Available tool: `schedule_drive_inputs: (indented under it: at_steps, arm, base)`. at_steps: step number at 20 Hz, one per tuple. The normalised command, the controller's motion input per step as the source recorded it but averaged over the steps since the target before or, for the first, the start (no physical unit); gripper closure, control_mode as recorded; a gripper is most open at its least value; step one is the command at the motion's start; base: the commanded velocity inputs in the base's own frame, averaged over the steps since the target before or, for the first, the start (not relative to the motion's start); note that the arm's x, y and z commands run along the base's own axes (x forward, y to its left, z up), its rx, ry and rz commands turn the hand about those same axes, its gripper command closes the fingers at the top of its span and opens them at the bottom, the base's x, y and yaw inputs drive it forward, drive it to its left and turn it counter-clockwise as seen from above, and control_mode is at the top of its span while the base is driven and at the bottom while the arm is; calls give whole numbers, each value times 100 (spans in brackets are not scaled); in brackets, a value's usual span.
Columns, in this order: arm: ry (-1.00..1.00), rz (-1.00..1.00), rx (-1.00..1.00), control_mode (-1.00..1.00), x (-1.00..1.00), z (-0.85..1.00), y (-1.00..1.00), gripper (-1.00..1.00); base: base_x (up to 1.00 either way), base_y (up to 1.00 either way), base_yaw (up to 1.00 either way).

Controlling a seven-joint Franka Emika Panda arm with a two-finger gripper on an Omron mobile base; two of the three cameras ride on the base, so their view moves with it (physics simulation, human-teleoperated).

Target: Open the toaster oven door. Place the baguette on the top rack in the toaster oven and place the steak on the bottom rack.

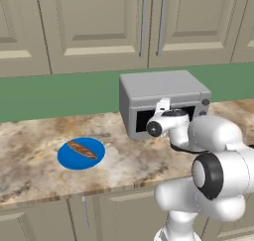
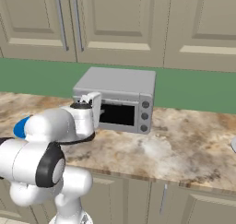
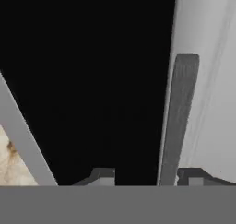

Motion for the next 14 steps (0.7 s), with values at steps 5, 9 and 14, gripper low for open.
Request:
schedule_drive_inputs:
  at_steps: [5, 9, 14]
  arm:
    - [71, 12, 17, -100, -60, -56, 0, 100]
    - [67, 13, 15, -100, -71, -74, 0, 100]
    - [62, 15, 8, -100, -98, -94, 0, 100]
  base:
    - [0, 0, 0]
    - [0, 0, 0]
    - [0, 0, 0]
